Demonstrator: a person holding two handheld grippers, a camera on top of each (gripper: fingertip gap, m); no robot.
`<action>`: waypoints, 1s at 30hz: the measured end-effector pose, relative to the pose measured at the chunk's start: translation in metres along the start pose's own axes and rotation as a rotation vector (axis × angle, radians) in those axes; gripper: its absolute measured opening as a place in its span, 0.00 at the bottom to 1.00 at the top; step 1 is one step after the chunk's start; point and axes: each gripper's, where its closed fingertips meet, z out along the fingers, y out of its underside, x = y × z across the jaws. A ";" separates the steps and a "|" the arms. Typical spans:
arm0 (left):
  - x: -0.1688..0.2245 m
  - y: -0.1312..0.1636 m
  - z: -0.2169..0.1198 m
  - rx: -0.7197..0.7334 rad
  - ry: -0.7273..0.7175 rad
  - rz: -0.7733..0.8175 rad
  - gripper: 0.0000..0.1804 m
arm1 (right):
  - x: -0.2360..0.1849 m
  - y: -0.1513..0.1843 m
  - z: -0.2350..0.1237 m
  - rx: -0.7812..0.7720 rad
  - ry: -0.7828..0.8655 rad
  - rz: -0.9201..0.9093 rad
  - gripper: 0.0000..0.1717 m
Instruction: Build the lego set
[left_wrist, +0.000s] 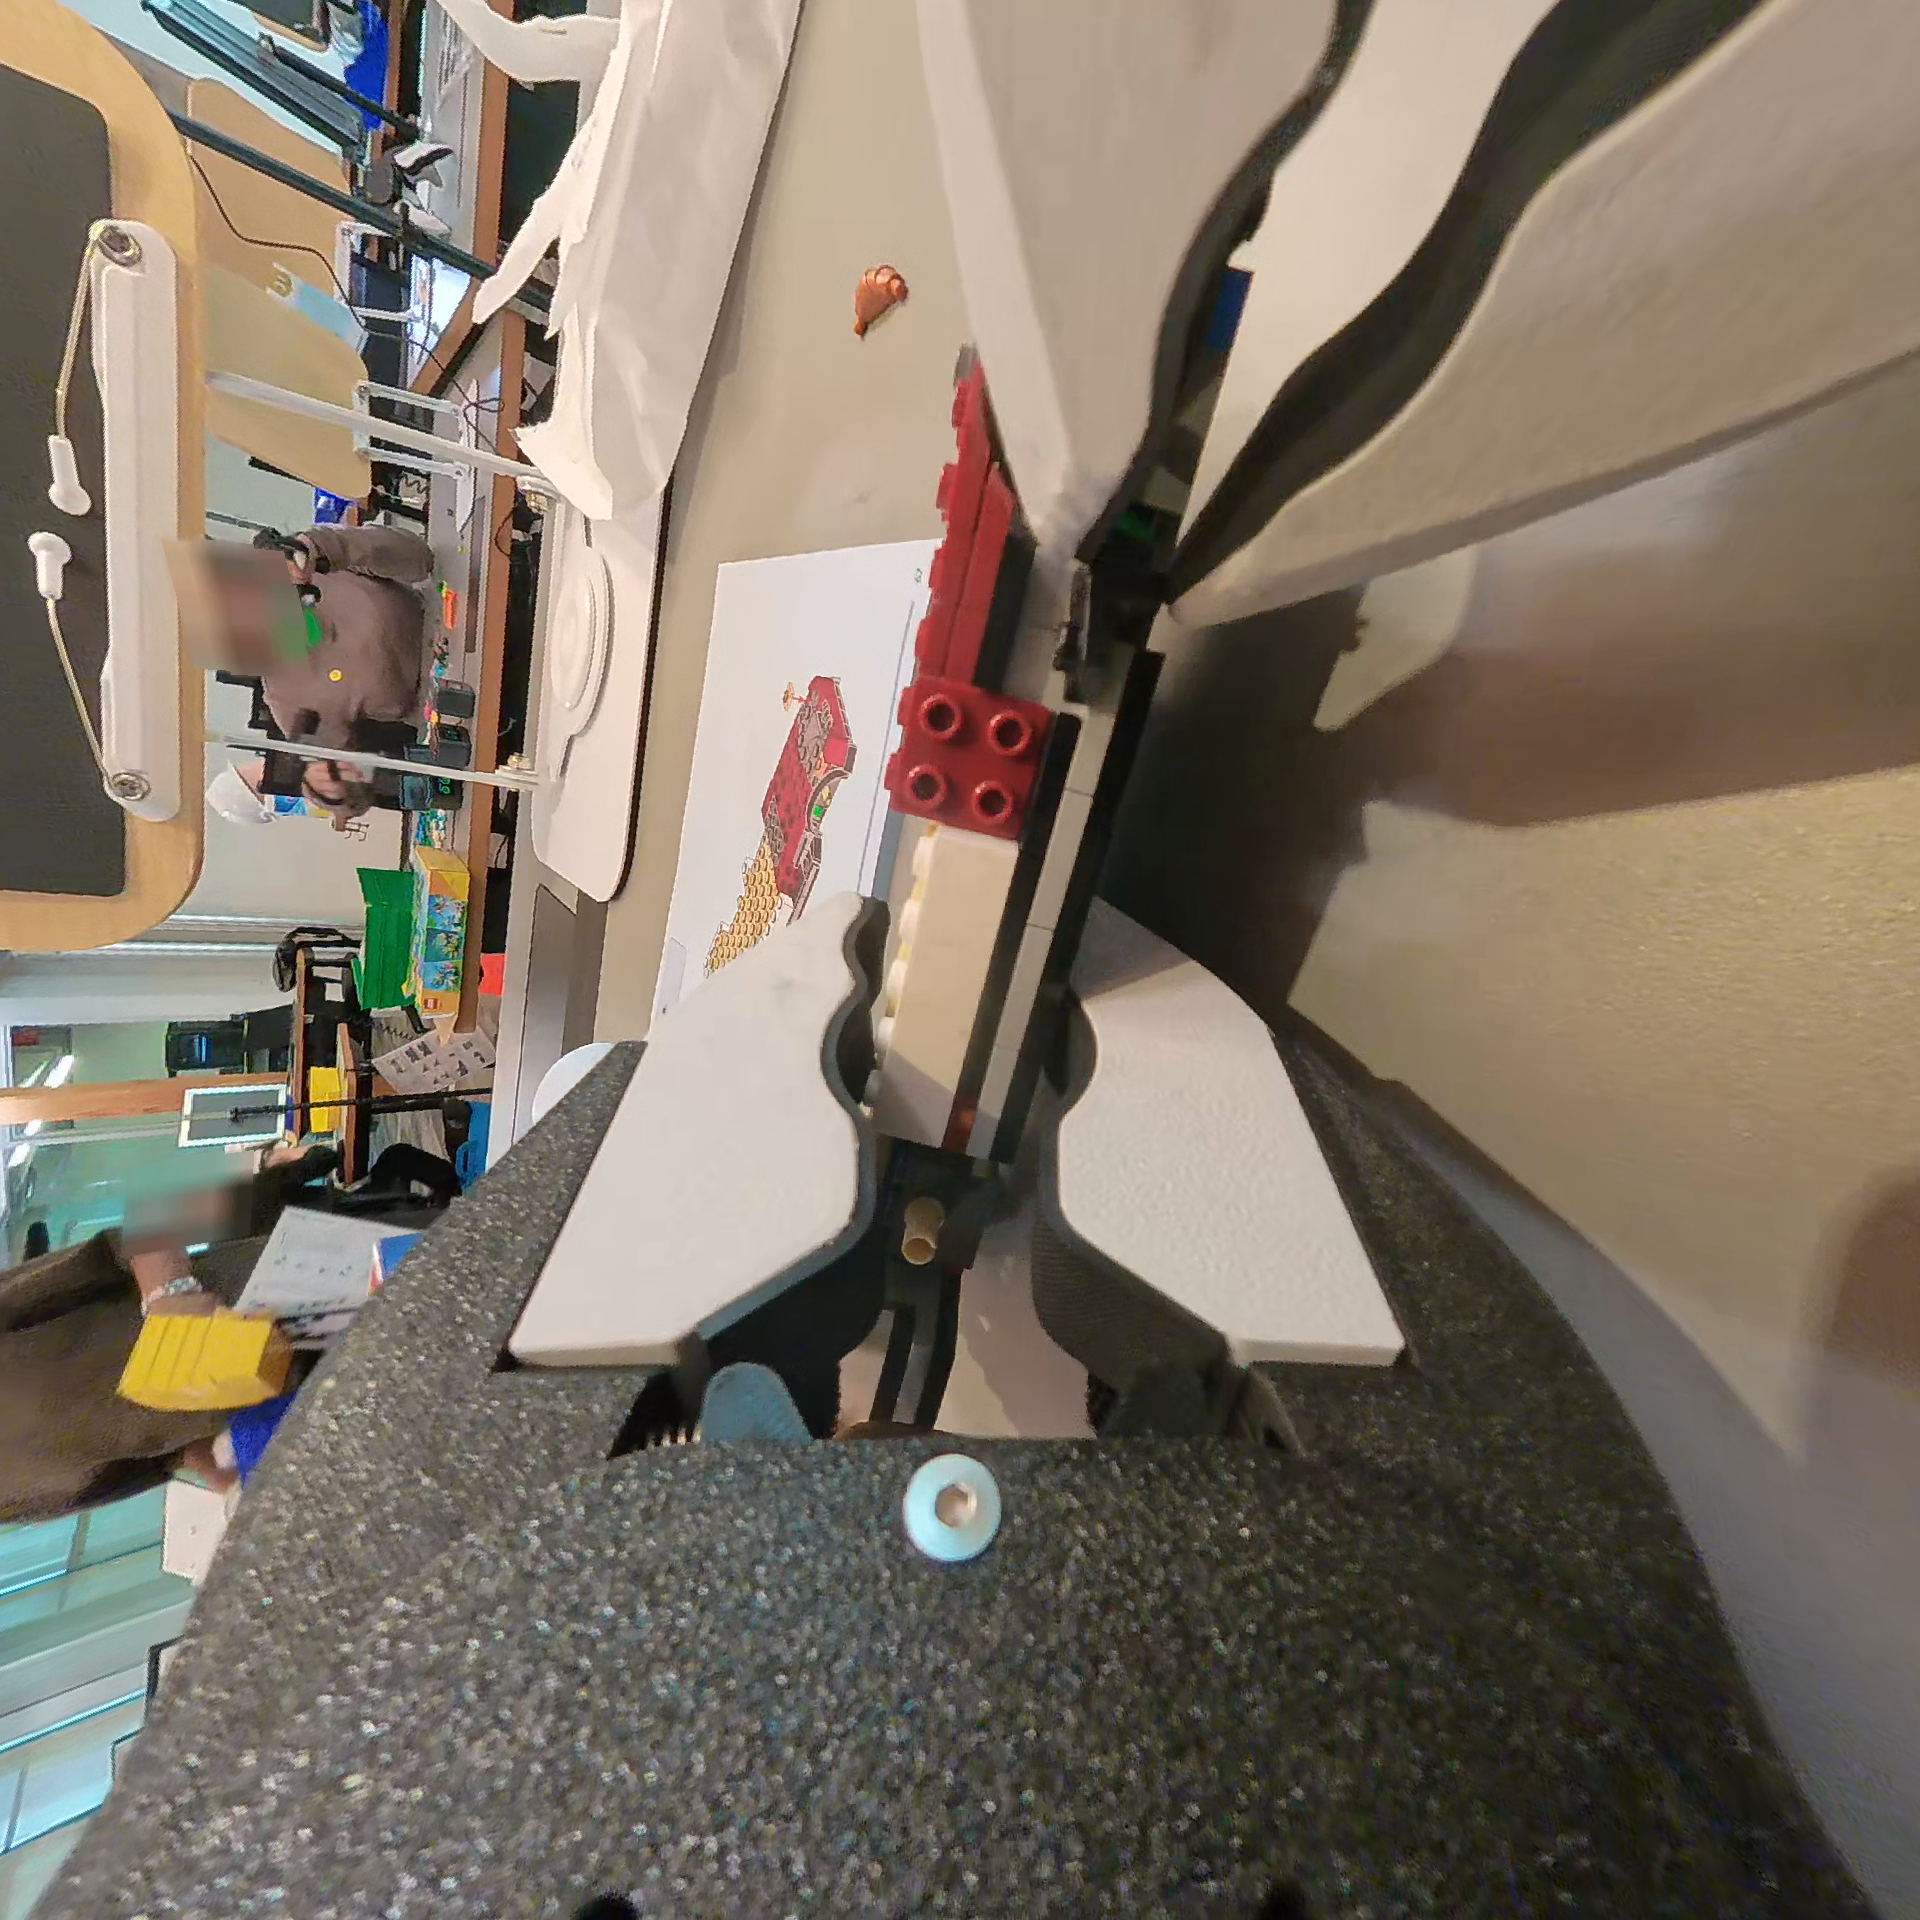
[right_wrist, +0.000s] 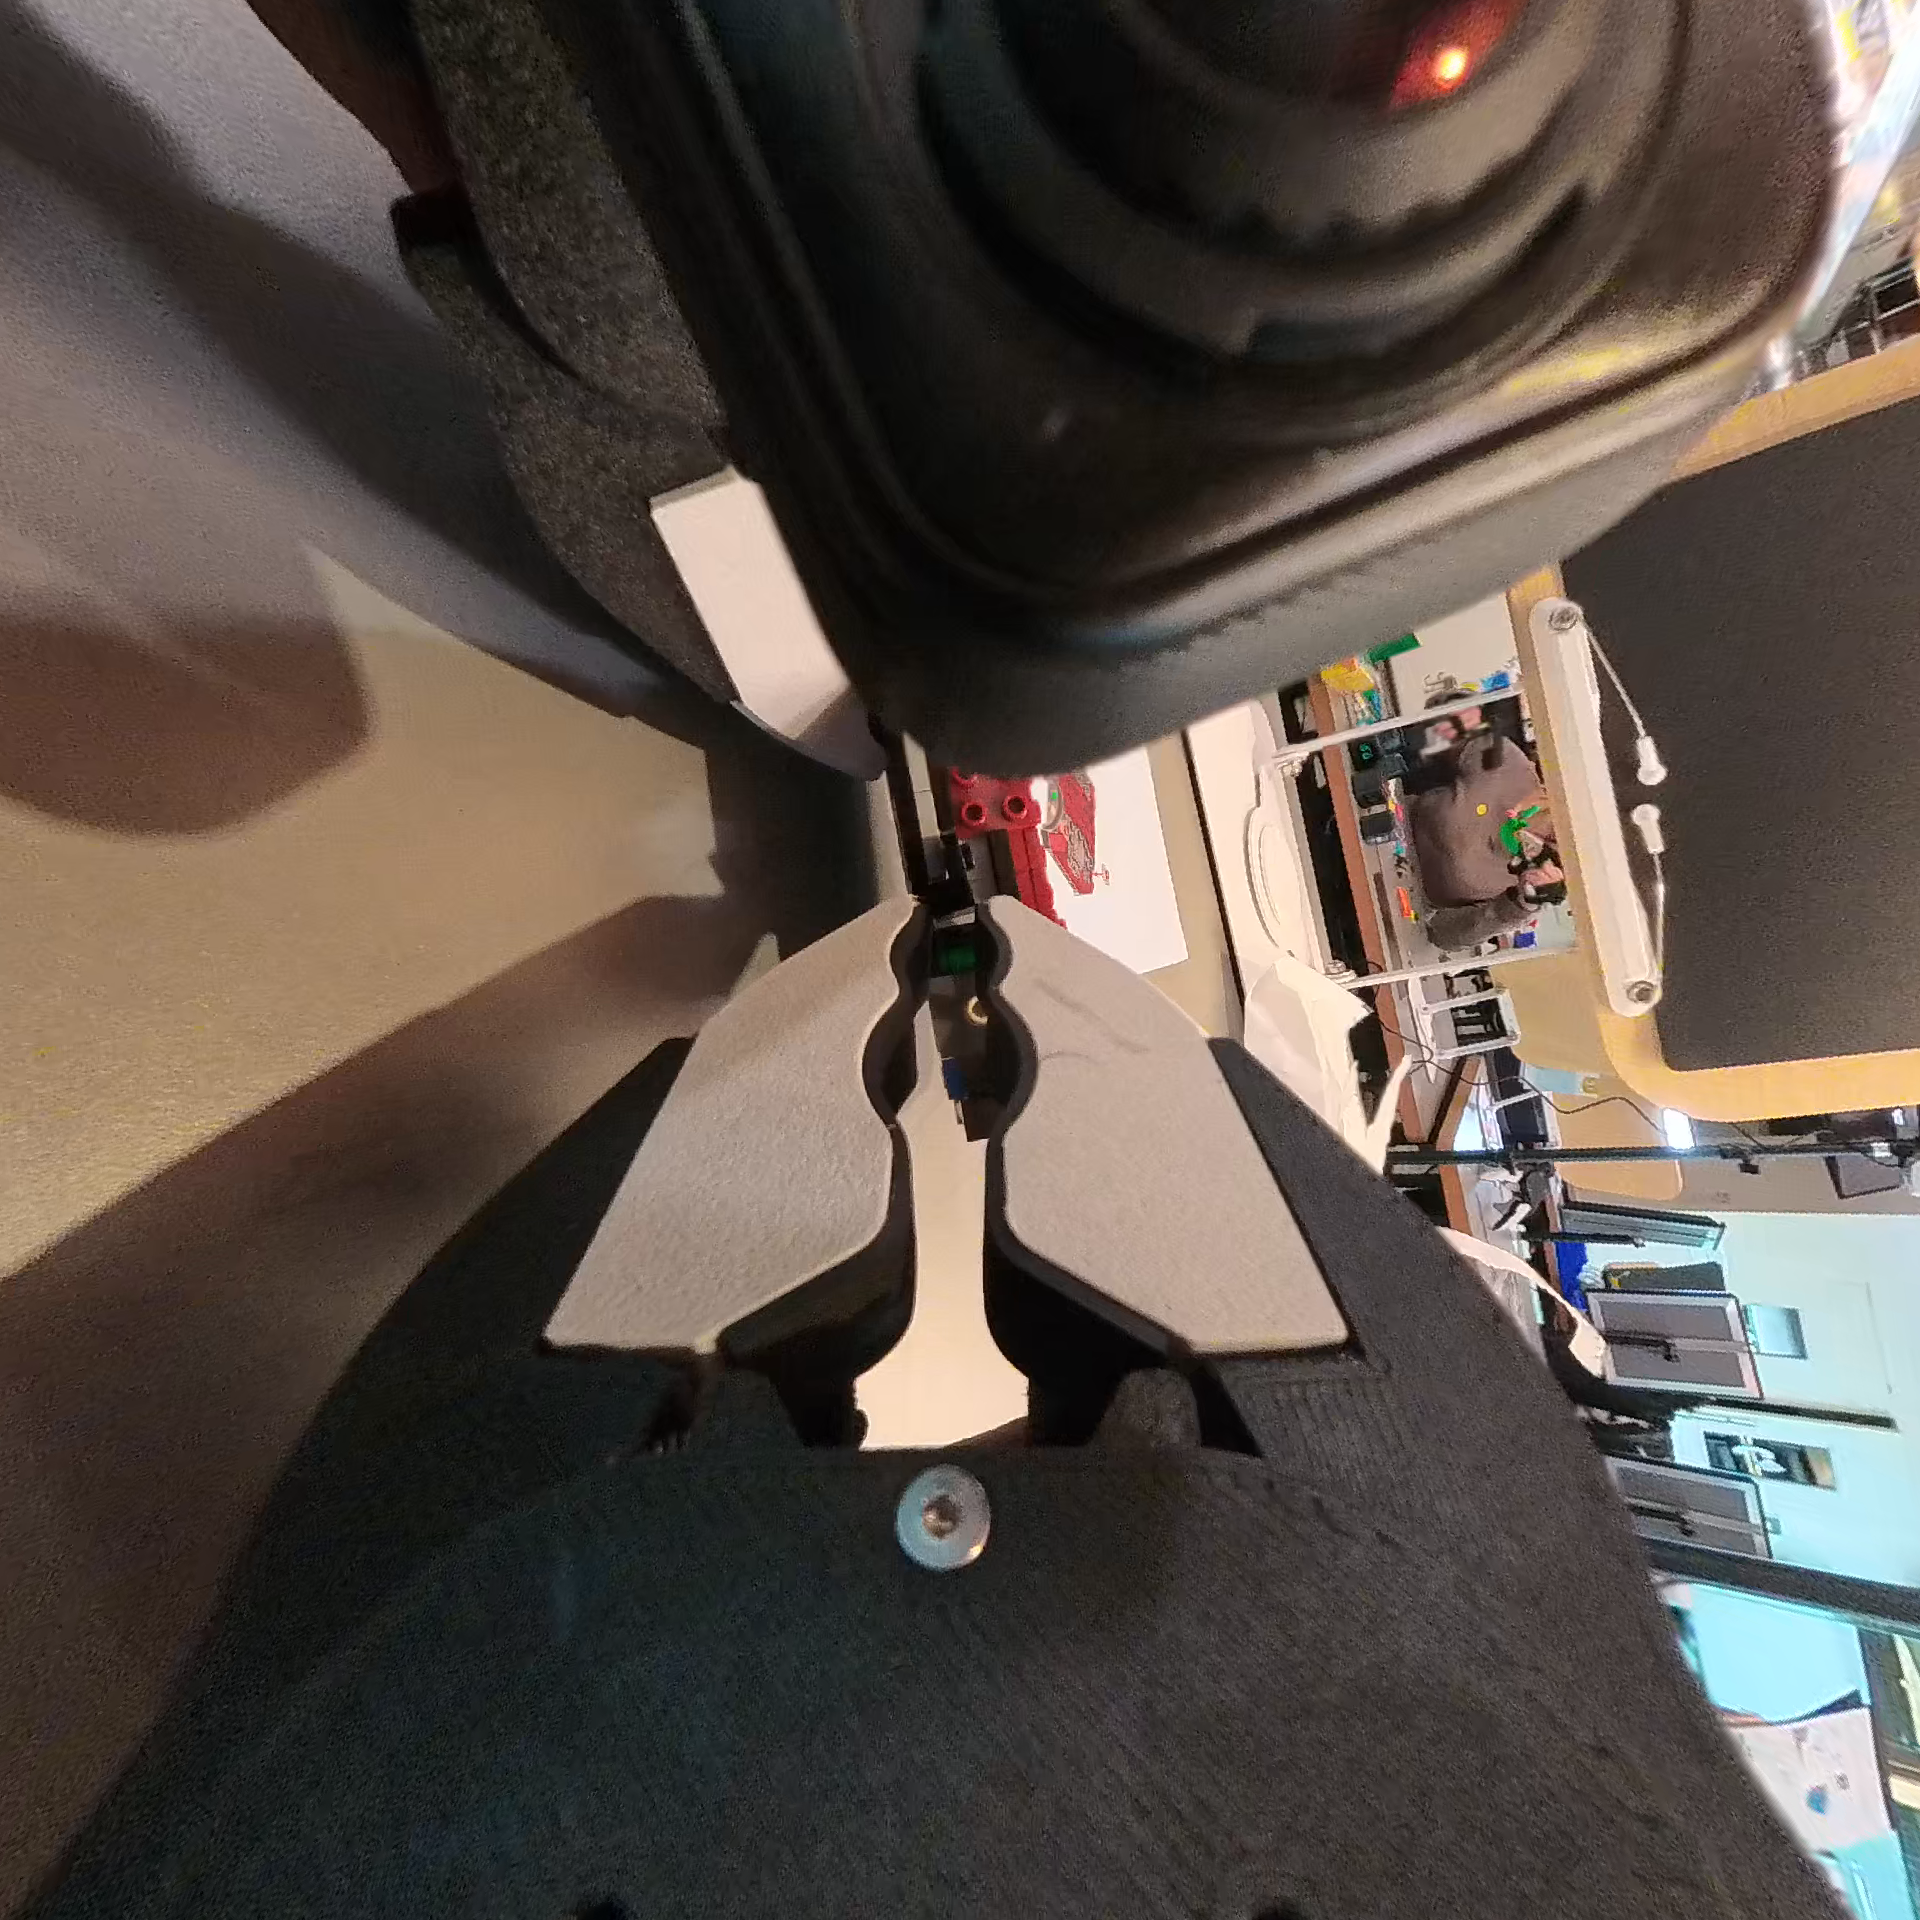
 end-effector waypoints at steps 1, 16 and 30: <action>0.000 0.000 0.000 0.000 0.000 0.001 0.17 | 0.000 0.000 0.000 -0.003 0.004 -0.010 0.05; 0.001 0.000 0.003 -0.005 0.003 0.006 0.17 | -0.002 -0.002 0.000 0.012 0.028 -0.048 0.05; 0.002 -0.002 0.002 0.001 0.004 0.008 0.17 | -0.004 -0.002 0.001 0.022 0.003 0.009 0.08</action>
